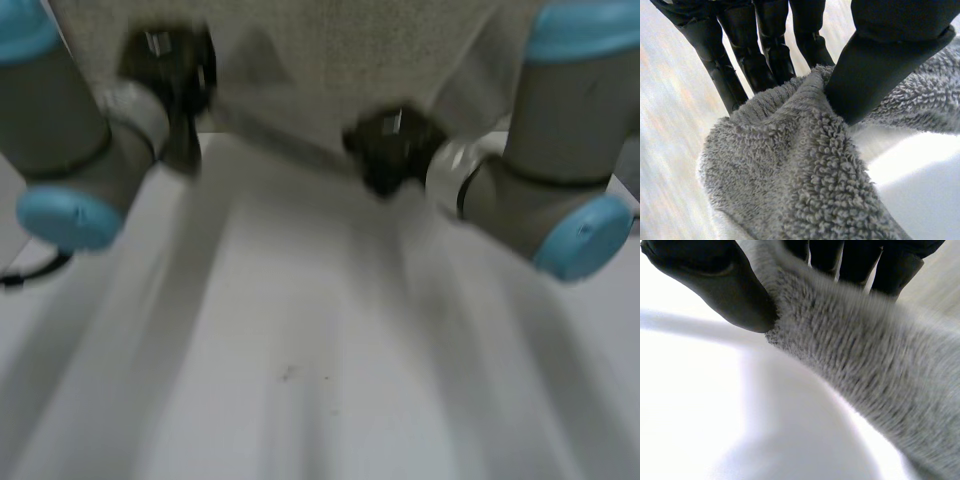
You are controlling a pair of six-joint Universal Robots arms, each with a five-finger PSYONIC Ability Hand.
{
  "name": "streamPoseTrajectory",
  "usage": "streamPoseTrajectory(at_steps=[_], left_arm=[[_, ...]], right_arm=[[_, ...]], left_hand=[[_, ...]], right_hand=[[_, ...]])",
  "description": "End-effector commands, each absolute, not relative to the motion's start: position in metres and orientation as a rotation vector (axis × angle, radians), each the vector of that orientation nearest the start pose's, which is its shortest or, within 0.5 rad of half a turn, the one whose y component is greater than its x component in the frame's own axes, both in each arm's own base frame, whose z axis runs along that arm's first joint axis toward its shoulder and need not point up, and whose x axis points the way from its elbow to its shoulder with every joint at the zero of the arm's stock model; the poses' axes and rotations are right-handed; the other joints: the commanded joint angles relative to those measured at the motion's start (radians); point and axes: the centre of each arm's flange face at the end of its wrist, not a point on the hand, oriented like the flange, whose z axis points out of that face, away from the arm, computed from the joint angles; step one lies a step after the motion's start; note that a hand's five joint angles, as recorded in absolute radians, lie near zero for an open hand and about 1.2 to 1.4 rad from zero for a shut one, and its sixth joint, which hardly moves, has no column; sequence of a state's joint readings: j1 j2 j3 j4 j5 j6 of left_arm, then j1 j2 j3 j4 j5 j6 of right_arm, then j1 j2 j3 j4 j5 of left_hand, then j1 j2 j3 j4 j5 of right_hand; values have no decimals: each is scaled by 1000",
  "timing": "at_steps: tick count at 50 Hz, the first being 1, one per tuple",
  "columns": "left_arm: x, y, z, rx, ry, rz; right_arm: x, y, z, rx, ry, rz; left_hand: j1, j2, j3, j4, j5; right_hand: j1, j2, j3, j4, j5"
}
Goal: Fold the towel.
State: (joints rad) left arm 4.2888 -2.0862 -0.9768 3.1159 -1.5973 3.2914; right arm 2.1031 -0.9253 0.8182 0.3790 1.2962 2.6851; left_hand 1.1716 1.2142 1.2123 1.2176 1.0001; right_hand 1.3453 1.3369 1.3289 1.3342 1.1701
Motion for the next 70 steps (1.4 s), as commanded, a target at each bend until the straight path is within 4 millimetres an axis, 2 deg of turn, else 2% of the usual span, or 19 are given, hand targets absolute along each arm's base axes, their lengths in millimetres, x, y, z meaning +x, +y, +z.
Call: streamPoseTrajectory(at_steps=[1, 3, 4, 6, 10, 12, 14, 15, 16, 17, 20, 25, 31, 35, 40, 47, 58, 65, 70], left_arm=[[-264, -307, 179, 756, 2472, -2001], [-258, -304, 167, 778, 2476, -1955], [-253, -303, 163, 777, 2474, -1933], [-246, -304, 163, 757, 2470, -1927], [-238, -304, 172, 724, 2451, -1945], [-232, -303, 179, 700, 2438, -1958], [-229, -303, 182, 688, 2429, -1965], [-226, -303, 186, 674, 2419, -1974], [-226, -303, 186, 674, 2419, -1974], [-223, -302, 189, 662, 2412, -1979], [-218, -299, 191, 649, 2409, -1974], [-216, -290, 189, 652, 2422, -1957], [-213, -280, 183, 658, 2440, -1928], [-211, -272, 177, 666, 2449, -1912], [-208, -268, 183, 655, 2428, -1938], [-202, -262, 192, 630, 2404, -1964], [-203, -257, 192, 686, 2425, -1985], [-198, -262, 192, 658, 2421, -1980], [-193, -267, 194, 631, 2406, -1989]], right_arm=[[331, -264, 181, -1427, 2050, -1515], [327, -263, 159, -1417, 2058, -1529], [327, -263, 159, -1417, 2058, -1529], [324, -264, 148, -1403, 2058, -1567], [318, -267, 144, -1388, 2075, -1592], [315, -268, 143, -1380, 2091, -1591], [308, -270, 147, -1366, 2110, -1598], [308, -270, 147, -1366, 2110, -1598], [305, -271, 153, -1360, 2109, -1615], [302, -273, 158, -1353, 2111, -1635], [297, -276, 164, -1339, 2111, -1658], [284, -287, 205, -1297, 2073, -1792], [285, -296, 241, -1315, 1976, -1848], [291, -298, 247, -1365, 1932, -1802], [303, -309, 238, -1477, 1884, -1729], [320, -334, 199, -1732, 1797, -1697], [334, -338, 145, -1957, 1642, -1585], [332, -329, 135, -2034, 1611, -1519], [332, -323, 134, -2067, 1577, -1499]], left_hand=[[225, 182, 184, 179, 222], [225, 182, 184, 179, 222], [225, 182, 184, 179, 222], [225, 182, 184, 179, 222], [225, 182, 184, 179, 222], [225, 182, 184, 179, 222], [225, 182, 184, 179, 222], [225, 182, 184, 179, 222], [225, 182, 184, 179, 222], [225, 182, 184, 179, 222], [196, 153, 155, 150, 193], [193, 150, 152, 147, 190], [166, 124, 126, 120, 163], [152, 109, 111, 106, 149], [119, 77, 79, 73, 116], [29, -14, -12, -18, 26], [-30, -73, -71, -76, -33], [-54, -96, -95, -100, -57], [-54, -96, -95, -100, -57]], right_hand=[[51, 59, 67, 62, 52], [51, 59, 67, 62, 52], [51, 59, 67, 62, 52], [51, 59, 67, 62, 52], [51, 59, 67, 62, 52], [-30, -22, -14, -19, -30], [-494, -486, -478, -483, -493], [-497, -489, -481, -486, -496], [-852, -843, -835, -840, -851], [-1030, -1021, -1013, -1018, -1029], [-1043, -1035, -1027, -1032, -1042], [-1078, -1070, -1062, -1067, -1078], [-1046, -1038, -1030, -1035, -1045], [-1025, -1017, -1009, -1014, -1025], [-937, -929, -921, -926, -937], [-937, -929, -921, -926, -937], [-934, -926, -918, -923, -934], [-929, -920, -912, -918, -928], [-735, -726, -718, -724, -734]])
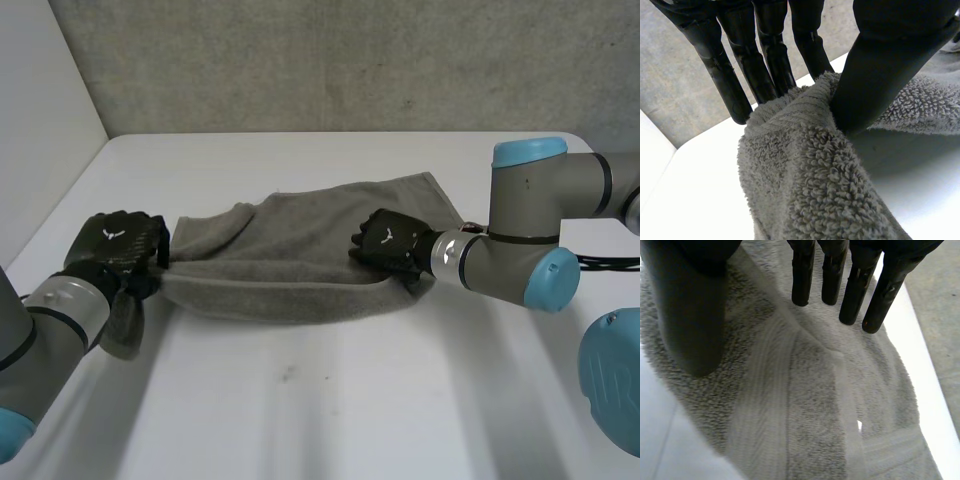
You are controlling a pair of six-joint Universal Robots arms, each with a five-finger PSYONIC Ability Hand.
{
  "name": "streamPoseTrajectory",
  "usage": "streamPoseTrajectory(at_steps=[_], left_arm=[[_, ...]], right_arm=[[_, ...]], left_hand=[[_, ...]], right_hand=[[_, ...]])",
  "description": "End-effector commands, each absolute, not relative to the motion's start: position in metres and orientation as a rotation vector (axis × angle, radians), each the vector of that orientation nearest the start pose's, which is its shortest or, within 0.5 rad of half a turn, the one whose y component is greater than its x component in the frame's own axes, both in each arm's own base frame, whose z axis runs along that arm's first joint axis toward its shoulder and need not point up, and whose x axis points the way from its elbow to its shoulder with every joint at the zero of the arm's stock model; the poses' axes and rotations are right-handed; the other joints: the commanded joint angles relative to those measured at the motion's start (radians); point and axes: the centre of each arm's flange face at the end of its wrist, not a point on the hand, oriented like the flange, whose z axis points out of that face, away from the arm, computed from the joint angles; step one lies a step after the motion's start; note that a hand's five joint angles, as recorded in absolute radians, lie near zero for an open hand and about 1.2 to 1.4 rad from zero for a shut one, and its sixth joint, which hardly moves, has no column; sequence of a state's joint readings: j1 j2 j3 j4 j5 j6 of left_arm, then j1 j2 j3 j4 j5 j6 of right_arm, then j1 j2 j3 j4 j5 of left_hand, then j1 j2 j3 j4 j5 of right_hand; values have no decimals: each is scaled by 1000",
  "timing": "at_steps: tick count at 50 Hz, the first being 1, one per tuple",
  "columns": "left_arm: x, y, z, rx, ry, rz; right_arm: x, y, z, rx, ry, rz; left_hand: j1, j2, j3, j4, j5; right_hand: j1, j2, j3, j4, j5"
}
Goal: Fold the towel.
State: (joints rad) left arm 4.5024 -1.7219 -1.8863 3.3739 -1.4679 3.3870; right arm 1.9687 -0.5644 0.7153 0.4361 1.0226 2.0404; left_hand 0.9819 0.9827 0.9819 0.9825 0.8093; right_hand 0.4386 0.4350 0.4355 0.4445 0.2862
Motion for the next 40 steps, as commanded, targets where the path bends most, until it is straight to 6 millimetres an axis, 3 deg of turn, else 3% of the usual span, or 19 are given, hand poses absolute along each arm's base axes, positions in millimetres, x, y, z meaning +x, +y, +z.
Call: streamPoseTrajectory(at_steps=[1, 7, 13, 15, 16, 18, 19, 20, 21, 22, 23, 24, 26, 31, 32, 34, 35, 37, 40], left_arm=[[-193, -268, 194, 628, 2398, -1997], [-189, -275, 197, 602, 2367, -2022], [-181, -283, 201, 560, 2347, -2026], [-179, -289, 209, 547, 2315, -2056], [-179, -289, 209, 547, 2315, -2057], [-179, -291, 217, 542, 2288, -2087], [-179, -292, 228, 532, 2253, -2124], [-179, -291, 242, 524, 2207, -2173], [-179, -291, 242, 524, 2207, -2174], [-179, -289, 255, 525, 2158, -2223], [-181, -286, 268, 536, 2117, -2271], [-181, -286, 268, 536, 2117, -2272], [-184, -275, 296, 580, 2012, -2388], [-187, -257, 329, 645, 1870, -2521], [-187, -257, 329, 645, 1870, -2522], [-187, -251, 339, 664, 1833, -2552], [-187, -251, 339, 664, 1833, -2552], [-187, -249, 340, 668, 1841, -2547], [-184, -251, 340, 661, 1891, -2508]], right_arm=[[332, -321, 136, -2081, 1567, -1498], [329, -314, 147, -2148, 1518, -1518], [326, -318, 182, -2128, 1517, -1638], [322, -316, 223, -2047, 1515, -1755], [322, -316, 223, -2046, 1515, -1755], [318, -308, 267, -1889, 1537, -1855], [318, -307, 268, -1888, 1537, -1856], [312, -303, 290, -1797, 1554, -1902], [304, -297, 313, -1702, 1573, -1944], [304, -297, 313, -1701, 1573, -1944], [297, -288, 332, -1622, 1582, -1972], [297, -288, 333, -1621, 1582, -1972], [280, -271, 367, -1489, 1587, -2039], [250, -251, 407, -1363, 1599, -2169], [250, -250, 407, -1362, 1599, -2169], [226, -241, 428, -1303, 1645, -2263], [226, -241, 428, -1303, 1645, -2263], [204, -232, 443, -1248, 1725, -2321], [198, -227, 448, -1231, 1753, -2332]], left_hand=[[139, 138, 139, 138, 137], [139, 138, 139, 138, 137], [159, 158, 159, 159, 157], [174, 173, 174, 173, 172], [174, 173, 174, 173, 172], [180, 179, 180, 179, 178], [183, 182, 183, 182, 181], [183, 182, 183, 182, 181], [183, 182, 183, 182, 181], [183, 182, 183, 182, 181], [183, 182, 183, 182, 181], [183, 182, 183, 182, 181], [183, 182, 183, 182, 181], [183, 182, 183, 182, 181], [183, 182, 183, 182, 181], [186, 185, 186, 185, 184], [186, 185, 186, 185, 184], [192, 191, 192, 191, 190], [227, 226, 227, 226, 225]], right_hand=[[274, 277, 277, 268, 252], [957, 960, 960, 951, 935], [958, 961, 961, 952, 936], [958, 961, 961, 952, 936], [958, 961, 961, 952, 936], [958, 961, 961, 952, 936], [958, 961, 961, 952, 936], [958, 961, 961, 952, 936], [958, 961, 961, 952, 936], [958, 961, 961, 952, 936], [958, 961, 961, 952, 936], [958, 961, 961, 952, 936], [958, 961, 961, 952, 936], [958, 961, 961, 952, 936], [958, 961, 961, 952, 936], [958, 961, 961, 952, 936], [958, 961, 961, 952, 936], [958, 961, 961, 952, 936], [958, 961, 961, 952, 936]])
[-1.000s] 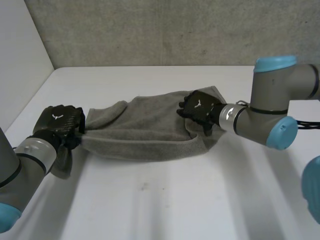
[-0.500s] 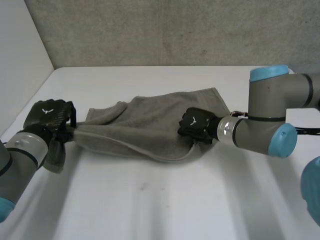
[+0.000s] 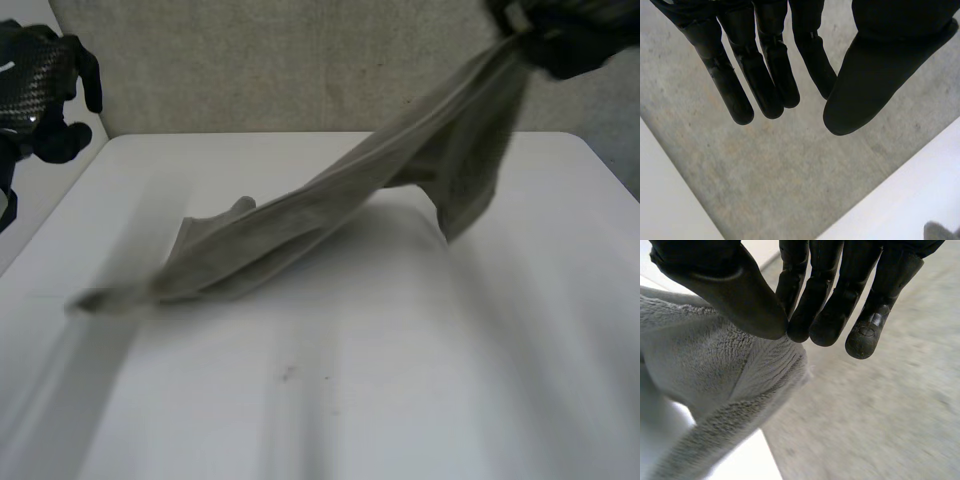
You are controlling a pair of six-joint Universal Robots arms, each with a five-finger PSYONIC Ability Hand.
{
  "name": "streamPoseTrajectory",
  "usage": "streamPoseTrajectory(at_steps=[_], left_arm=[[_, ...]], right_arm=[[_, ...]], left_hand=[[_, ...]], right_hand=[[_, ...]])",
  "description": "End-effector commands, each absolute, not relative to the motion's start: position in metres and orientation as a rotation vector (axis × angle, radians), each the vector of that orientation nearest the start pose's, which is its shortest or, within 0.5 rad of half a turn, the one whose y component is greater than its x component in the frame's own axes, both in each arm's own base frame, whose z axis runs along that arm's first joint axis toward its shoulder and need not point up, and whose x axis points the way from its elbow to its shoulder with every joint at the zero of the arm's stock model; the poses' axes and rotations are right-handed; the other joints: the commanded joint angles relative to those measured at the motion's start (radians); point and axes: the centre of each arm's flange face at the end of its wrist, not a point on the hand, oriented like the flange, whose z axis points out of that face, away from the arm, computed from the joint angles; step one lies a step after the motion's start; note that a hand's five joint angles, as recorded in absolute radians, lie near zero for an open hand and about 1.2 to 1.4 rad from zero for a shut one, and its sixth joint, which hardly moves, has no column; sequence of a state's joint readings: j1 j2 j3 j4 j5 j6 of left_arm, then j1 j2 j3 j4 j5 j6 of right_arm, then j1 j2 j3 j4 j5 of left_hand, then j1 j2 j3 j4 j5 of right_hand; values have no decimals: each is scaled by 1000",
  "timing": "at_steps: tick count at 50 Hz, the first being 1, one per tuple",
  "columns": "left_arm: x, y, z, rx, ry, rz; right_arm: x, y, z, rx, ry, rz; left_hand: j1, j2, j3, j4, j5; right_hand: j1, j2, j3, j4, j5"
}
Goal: Fold the towel.
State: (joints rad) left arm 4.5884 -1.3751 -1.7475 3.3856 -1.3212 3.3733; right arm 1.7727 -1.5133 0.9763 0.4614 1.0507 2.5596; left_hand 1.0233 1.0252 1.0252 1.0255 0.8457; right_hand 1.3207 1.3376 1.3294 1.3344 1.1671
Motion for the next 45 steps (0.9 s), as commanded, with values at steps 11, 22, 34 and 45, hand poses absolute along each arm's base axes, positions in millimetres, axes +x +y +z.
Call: streamPoseTrajectory(at_steps=[11, 22, 34, 45], left_arm=[[-195, -246, 273, 788, 2438, -2156], [-252, -174, 205, 1140, 2834, -1993], [-291, -176, 223, 948, 2908, -2286], [-342, -169, 198, 901, 2988, -2204]], right_arm=[[199, -219, 405, -1274, 1941, -2043], [206, -244, 328, -1425, 2086, -1838], [221, -228, 365, -1251, 1897, -2052], [238, -201, 415, -1168, 1724, -2233]], left_hand=[[-258, -260, -260, -260, -255], [-739, -741, -741, -742, -736], [-739, -741, -741, -742, -736], [-731, -732, -732, -733, -727]], right_hand=[[76, 59, 67, 62, 55], [76, 59, 67, 62, 55], [76, 59, 67, 62, 55], [76, 59, 67, 62, 55]])
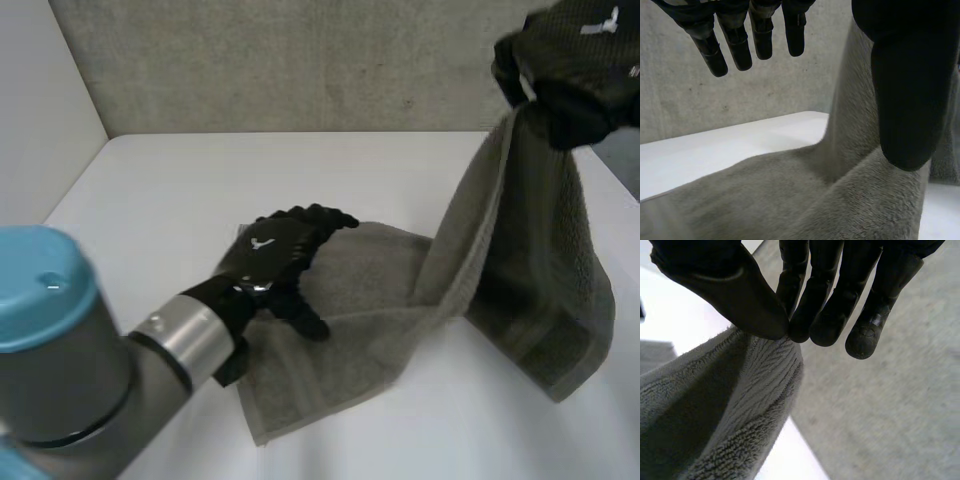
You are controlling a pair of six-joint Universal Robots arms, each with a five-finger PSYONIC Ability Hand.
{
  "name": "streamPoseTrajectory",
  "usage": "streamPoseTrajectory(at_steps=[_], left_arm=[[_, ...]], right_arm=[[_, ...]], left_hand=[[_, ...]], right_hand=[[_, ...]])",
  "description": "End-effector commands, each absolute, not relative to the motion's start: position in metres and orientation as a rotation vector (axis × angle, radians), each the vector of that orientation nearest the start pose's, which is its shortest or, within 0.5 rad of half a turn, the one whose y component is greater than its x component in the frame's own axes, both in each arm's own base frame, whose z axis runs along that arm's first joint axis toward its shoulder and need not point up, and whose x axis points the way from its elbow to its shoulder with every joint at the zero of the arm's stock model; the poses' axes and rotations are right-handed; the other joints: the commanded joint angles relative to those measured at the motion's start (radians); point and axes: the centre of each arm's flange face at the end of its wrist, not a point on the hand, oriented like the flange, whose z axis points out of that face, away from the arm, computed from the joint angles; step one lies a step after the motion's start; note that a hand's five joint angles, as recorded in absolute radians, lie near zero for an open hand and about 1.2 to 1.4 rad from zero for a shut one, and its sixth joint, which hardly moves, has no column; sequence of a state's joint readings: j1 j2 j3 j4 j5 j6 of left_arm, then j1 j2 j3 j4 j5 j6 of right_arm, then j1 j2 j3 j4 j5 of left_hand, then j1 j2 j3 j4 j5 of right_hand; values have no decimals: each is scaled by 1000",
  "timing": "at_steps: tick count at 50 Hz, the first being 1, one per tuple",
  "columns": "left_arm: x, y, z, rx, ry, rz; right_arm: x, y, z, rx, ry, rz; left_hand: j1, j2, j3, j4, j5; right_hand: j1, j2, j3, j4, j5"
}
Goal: Fold the towel.
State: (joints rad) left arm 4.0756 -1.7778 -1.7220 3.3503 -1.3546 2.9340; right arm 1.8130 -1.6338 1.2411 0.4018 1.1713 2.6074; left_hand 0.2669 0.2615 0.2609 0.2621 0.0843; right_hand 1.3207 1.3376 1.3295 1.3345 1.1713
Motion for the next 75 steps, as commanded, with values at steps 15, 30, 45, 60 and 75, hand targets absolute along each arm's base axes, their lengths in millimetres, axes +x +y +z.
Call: streamPoseTrajectory(at_steps=[15, 30, 45, 60, 75], left_arm=[[-394, -165, 168, -325, -1938, 1359], [-356, -202, 152, -162, -2043, 1559], [-274, -240, 178, -637, -2167, 1757], [-276, -297, 155, -724, -2268, 1690], [-268, -279, 177, -730, -2255, 1704]], right_arm=[[256, -154, 425, -1182, 1637, -2243], [252, -158, 412, -1204, 1687, -2221], [256, -194, 331, -1455, 1924, -1937], [303, -269, 233, -1499, 2056, -1595], [296, -321, 235, -1059, 2046, -1758]], left_hand=[[181, 186, 187, 186, 189], [1129, 1135, 1135, 1134, 1137], [1129, 1135, 1135, 1134, 1137], [1129, 1135, 1135, 1134, 1137], [1129, 1135, 1135, 1134, 1137]], right_hand=[[76, 59, 67, 62, 50], [76, 59, 67, 62, 50], [76, 59, 67, 62, 50], [-481, -498, -490, -495, -507], [-1146, -1163, -1155, -1160, -1171]])
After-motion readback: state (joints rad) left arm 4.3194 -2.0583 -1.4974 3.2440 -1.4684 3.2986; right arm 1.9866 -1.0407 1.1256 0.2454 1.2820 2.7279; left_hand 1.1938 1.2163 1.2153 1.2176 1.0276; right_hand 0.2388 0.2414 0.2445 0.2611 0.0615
